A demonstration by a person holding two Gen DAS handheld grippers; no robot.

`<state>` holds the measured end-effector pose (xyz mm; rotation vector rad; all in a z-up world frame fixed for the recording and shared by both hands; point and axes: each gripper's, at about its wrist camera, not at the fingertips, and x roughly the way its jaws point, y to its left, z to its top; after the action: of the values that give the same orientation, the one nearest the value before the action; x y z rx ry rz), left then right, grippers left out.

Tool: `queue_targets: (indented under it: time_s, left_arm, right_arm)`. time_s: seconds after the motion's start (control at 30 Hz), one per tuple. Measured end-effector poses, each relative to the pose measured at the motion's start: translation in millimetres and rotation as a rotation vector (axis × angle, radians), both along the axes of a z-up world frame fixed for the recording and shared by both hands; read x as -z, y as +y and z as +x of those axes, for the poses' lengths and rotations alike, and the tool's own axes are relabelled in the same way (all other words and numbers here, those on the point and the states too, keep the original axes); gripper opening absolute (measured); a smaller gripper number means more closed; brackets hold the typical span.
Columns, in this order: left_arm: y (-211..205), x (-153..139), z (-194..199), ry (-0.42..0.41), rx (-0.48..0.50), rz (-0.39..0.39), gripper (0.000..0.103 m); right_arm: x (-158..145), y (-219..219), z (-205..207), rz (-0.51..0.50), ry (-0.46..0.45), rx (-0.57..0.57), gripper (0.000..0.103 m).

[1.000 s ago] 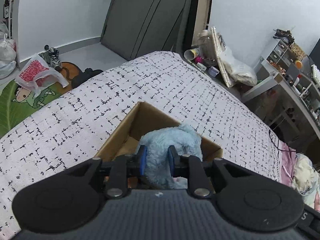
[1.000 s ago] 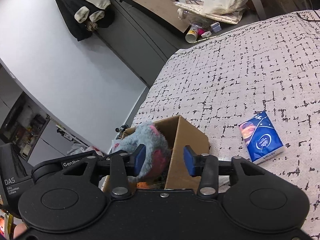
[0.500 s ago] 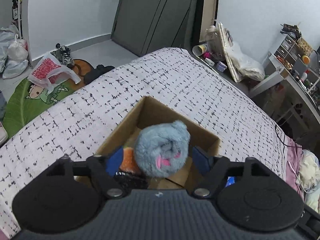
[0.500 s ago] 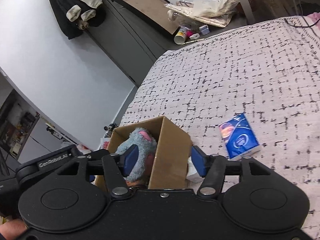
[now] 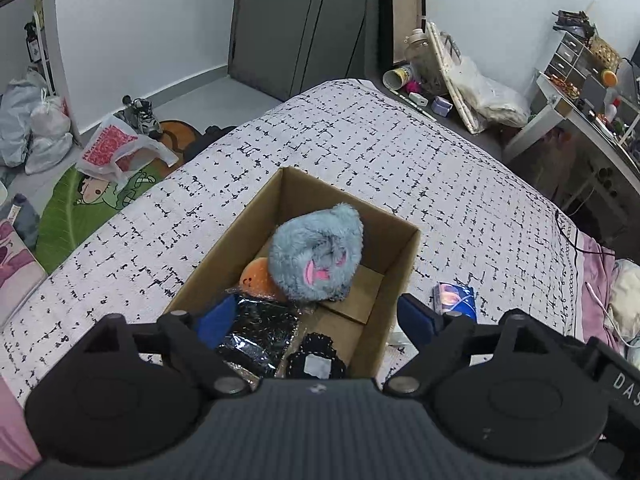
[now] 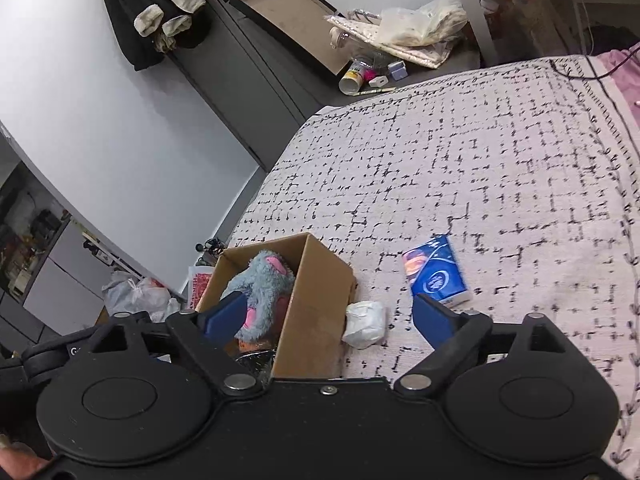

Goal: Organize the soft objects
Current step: 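Open both tools to drop the grey-pink plush into the box, then move the left tool to the white plastic bag while the right tool moves to the blue tissue pack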

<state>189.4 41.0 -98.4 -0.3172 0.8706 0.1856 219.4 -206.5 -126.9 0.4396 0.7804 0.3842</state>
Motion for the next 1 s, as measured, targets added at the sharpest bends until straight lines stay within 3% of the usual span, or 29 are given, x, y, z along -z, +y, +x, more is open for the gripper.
queue_targets:
  time_s: [0.33, 0.77, 1.0]
  left_arm:
    - [-31.0, -17.8, -12.8, -0.034, 0.040, 0.044, 0.102]
    - [-62.8, -28.9, -17.2, -0.053, 0.037, 0.017, 0.102]
    - [-83.7, -23.7, -10.6, -0.004, 0.041, 0.042, 0.102]
  right_arm:
    - [-9.4, -31.1, -7.0, -0.007, 0.008, -0.001, 0.099]
    - [-4.2, -85.6, -0.8, 0.111, 0.040, 0.064, 0.103]
    - [4.7, -106.4, 3.9, 0.178, 0.081, 0.083, 0.103]
